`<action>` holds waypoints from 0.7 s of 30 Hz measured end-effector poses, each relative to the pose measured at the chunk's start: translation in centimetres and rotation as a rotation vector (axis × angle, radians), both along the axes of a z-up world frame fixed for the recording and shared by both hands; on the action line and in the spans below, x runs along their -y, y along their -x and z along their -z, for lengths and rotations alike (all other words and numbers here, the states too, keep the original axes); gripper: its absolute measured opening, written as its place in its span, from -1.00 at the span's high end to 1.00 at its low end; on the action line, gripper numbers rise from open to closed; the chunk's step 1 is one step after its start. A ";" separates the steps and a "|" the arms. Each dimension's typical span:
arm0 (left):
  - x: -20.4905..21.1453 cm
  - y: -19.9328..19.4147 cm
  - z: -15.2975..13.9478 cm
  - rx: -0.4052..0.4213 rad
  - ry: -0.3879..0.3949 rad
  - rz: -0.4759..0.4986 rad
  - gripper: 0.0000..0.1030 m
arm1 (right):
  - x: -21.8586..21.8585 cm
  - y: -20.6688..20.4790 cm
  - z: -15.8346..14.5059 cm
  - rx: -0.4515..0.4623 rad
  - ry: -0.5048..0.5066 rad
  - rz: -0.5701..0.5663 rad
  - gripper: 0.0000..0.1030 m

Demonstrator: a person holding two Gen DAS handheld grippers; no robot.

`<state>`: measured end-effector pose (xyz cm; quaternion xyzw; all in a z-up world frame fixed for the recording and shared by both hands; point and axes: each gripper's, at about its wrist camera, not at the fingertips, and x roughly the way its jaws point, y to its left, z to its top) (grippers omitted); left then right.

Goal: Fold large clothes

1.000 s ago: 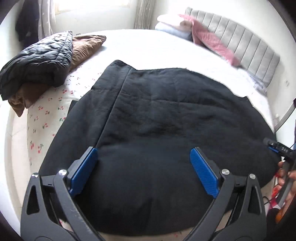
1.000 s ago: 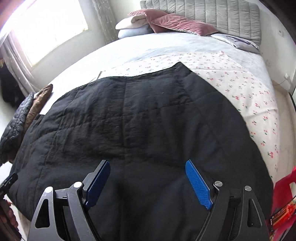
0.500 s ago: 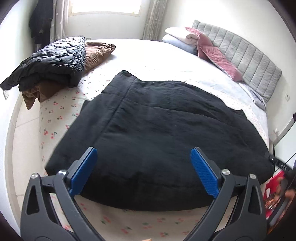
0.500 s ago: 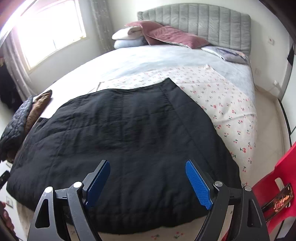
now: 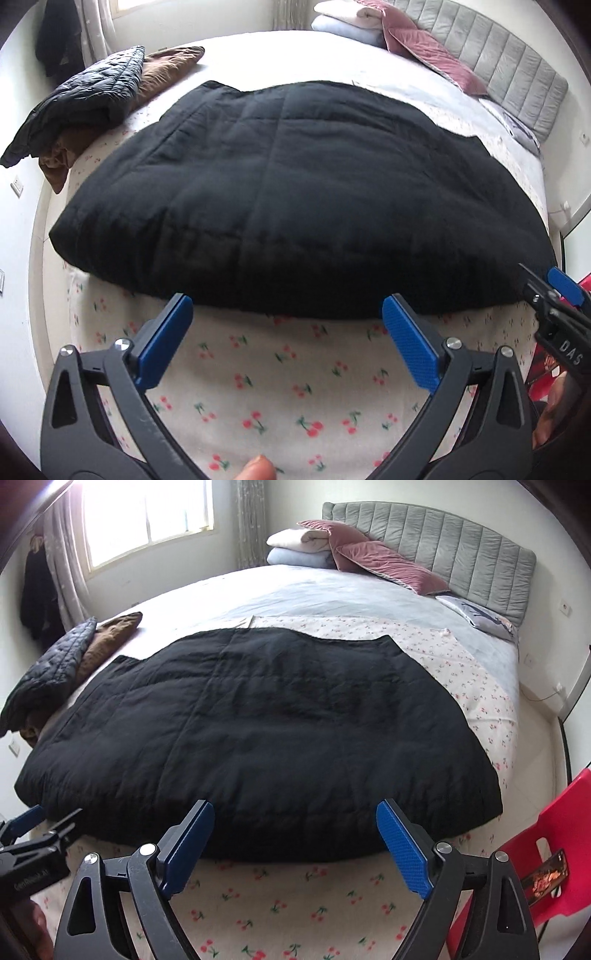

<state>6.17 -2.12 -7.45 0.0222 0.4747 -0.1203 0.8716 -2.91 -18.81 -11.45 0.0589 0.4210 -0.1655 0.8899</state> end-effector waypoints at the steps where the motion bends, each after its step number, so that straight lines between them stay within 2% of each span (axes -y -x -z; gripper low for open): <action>1: 0.4 0.6 -0.1 0.009 -0.004 0.004 -0.98 | -0.2 0.2 0.4 -0.008 0.003 0.004 -0.76; 5: 1.7 2.5 0.2 0.025 -0.020 0.032 -0.98 | -0.9 1.3 1.1 -0.023 -0.009 -0.003 -0.76; 10: 2.9 3.6 0.3 0.053 -0.051 0.053 -0.98 | -1.2 2.2 0.5 0.015 0.037 0.008 -0.76; 17: 3.0 4.1 -0.3 0.112 -0.069 0.048 -0.98 | -0.7 2.3 0.2 0.028 0.029 0.027 -0.76; 21: 3.1 4.0 -0.2 0.111 -0.068 0.050 -0.98 | -0.6 2.2 0.3 0.031 0.029 0.030 -0.76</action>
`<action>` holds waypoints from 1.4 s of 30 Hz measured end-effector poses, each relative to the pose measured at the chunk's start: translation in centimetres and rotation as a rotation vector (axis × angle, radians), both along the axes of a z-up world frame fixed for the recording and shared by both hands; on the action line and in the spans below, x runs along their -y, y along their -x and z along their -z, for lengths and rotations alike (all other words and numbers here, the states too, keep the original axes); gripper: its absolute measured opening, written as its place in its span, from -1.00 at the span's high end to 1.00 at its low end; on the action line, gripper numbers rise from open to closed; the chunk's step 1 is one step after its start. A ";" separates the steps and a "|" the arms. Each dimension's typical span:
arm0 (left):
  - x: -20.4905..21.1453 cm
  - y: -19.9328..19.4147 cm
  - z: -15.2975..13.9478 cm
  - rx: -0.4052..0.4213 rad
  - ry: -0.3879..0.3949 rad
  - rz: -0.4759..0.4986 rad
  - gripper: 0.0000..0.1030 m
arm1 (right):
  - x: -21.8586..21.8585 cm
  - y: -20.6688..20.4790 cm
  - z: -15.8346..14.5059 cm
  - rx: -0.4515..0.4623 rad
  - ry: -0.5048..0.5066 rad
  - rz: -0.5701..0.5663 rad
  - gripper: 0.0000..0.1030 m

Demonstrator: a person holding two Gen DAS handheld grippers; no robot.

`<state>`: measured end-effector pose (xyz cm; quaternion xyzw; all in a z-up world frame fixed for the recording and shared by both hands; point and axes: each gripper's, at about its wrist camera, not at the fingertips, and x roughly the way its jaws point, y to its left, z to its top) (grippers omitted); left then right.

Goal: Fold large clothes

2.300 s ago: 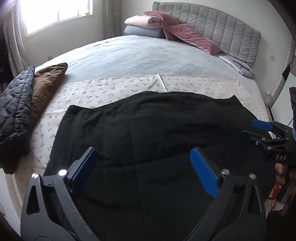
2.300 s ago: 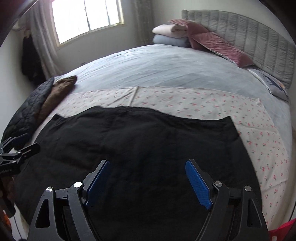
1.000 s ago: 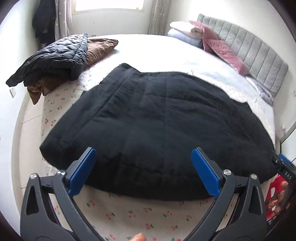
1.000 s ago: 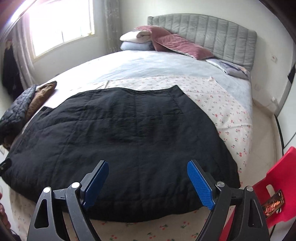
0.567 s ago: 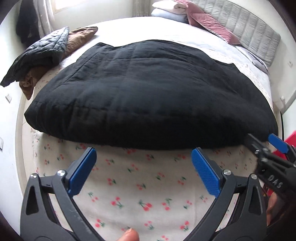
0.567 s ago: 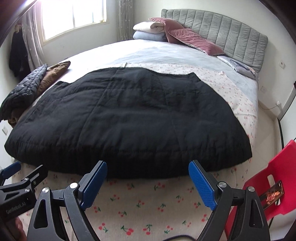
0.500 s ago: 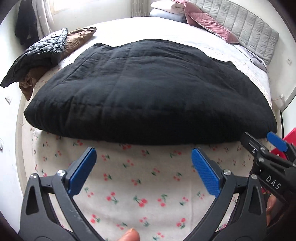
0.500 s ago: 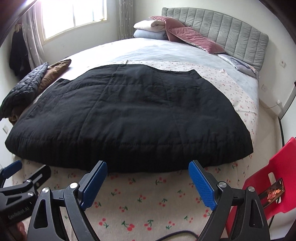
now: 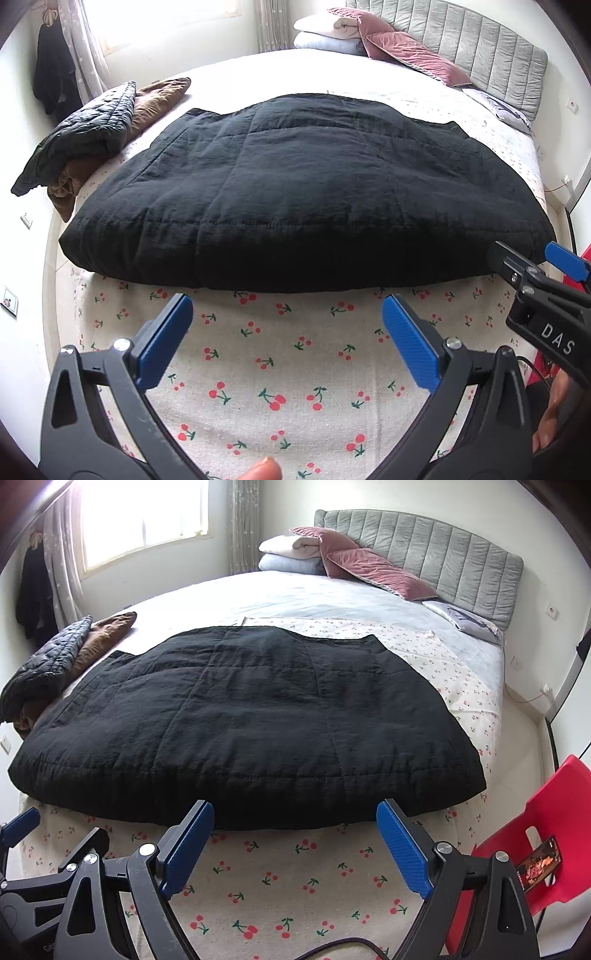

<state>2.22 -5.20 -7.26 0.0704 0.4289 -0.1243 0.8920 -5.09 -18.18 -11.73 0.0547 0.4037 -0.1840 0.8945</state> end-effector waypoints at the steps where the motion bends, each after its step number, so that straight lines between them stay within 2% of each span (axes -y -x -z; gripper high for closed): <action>1: 0.0 -0.1 0.0 -0.003 0.000 0.001 -0.98 | 0.0 0.0 0.1 -0.002 -0.004 -0.001 -0.76; 42: -0.6 -0.4 0.4 -0.013 -0.001 0.005 -0.98 | -0.6 -0.8 1.1 -0.022 -0.002 -0.012 -0.76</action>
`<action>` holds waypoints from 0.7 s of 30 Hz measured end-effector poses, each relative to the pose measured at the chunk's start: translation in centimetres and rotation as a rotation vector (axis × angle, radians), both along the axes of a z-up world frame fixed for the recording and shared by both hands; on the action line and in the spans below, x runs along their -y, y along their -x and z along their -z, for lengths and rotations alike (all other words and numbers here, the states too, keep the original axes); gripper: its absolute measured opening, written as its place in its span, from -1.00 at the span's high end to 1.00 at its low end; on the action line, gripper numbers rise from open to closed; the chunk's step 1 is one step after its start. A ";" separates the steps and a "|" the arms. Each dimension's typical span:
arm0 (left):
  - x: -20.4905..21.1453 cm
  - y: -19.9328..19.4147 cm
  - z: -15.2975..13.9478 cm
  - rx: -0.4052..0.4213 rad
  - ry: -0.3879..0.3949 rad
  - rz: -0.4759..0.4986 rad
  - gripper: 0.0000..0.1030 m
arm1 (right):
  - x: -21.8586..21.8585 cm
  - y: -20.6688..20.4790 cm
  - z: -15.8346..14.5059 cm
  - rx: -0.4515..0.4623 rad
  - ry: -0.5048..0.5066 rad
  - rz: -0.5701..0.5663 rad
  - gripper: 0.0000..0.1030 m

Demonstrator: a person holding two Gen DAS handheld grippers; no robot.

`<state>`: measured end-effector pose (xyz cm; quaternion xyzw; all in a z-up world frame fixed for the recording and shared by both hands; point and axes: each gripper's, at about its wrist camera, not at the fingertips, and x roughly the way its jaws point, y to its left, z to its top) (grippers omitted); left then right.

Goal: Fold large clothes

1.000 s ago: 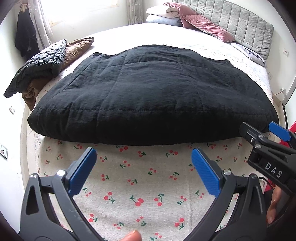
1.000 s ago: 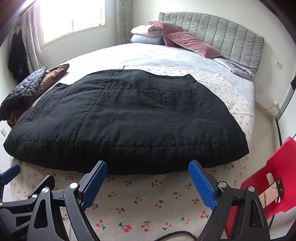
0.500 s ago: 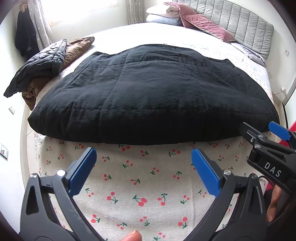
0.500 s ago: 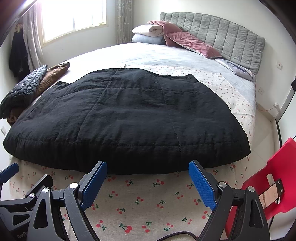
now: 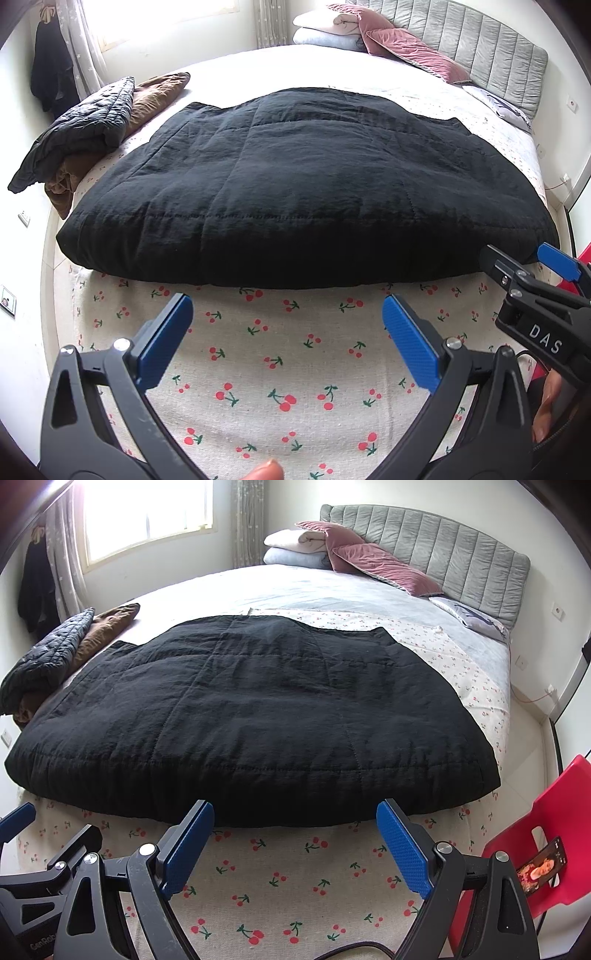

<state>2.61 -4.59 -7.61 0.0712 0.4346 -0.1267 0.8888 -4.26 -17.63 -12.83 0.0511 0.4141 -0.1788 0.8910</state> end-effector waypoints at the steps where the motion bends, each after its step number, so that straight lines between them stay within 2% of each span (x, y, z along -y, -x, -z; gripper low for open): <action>1: 0.0 0.0 0.0 -0.001 0.000 0.001 -0.98 | 0.0 0.0 0.0 0.000 0.000 0.000 -0.76; 21: 0.0 -0.1 0.1 -0.008 0.000 0.004 -0.99 | -0.1 -0.1 0.2 -0.002 0.003 -0.004 -0.76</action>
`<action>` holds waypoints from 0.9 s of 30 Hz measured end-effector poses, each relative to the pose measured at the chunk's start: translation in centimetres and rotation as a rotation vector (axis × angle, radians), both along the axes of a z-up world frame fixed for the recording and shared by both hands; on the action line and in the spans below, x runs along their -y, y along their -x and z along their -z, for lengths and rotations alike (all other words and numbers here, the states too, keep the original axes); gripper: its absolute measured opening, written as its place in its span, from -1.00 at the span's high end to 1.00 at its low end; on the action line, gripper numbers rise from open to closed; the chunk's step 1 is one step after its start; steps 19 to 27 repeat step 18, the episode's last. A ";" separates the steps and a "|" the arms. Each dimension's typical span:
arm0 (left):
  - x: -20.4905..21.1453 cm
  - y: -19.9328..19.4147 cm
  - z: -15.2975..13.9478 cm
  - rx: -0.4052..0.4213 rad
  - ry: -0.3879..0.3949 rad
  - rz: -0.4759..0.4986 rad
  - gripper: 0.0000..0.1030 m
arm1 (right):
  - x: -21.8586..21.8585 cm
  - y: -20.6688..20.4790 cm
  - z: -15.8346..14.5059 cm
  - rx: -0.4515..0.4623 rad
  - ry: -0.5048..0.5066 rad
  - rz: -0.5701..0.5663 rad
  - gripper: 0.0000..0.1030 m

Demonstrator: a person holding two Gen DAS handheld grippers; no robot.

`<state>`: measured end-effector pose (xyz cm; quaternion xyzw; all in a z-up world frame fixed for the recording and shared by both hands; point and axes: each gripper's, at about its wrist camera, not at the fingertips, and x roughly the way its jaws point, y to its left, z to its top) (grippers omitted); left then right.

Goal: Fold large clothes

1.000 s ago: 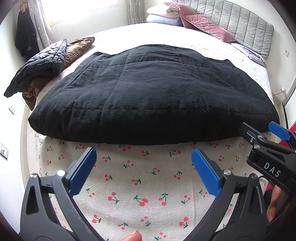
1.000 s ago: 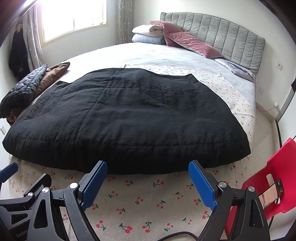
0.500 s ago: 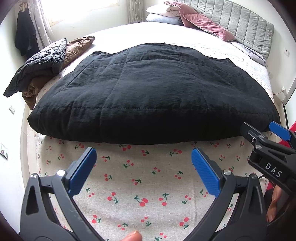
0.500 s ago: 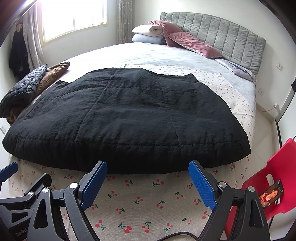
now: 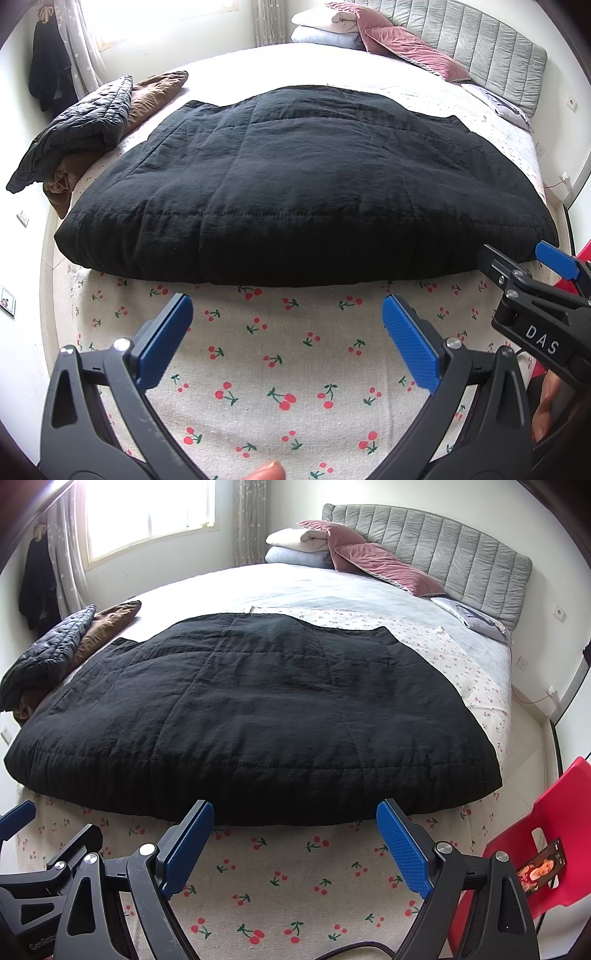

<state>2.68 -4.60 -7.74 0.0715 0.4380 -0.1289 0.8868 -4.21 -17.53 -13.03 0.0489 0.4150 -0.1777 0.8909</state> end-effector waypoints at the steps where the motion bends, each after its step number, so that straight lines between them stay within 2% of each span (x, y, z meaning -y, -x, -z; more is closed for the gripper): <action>1: 0.0 0.0 0.0 -0.002 0.001 0.001 -0.99 | 0.0 0.0 0.0 0.000 0.000 0.000 -0.76; 13: -0.1 -0.1 0.4 -0.019 -0.001 0.008 -0.99 | 0.0 0.0 0.2 -0.004 -0.003 -0.005 -0.77; 18: -0.4 -0.8 1.3 -0.057 -0.033 -0.010 -0.98 | -0.3 -0.2 0.8 -0.021 -0.038 -0.035 -0.77; 27: -0.4 -0.8 1.3 -0.057 -0.033 -0.010 -0.98 | -0.3 -0.2 0.8 -0.021 -0.038 -0.035 -0.77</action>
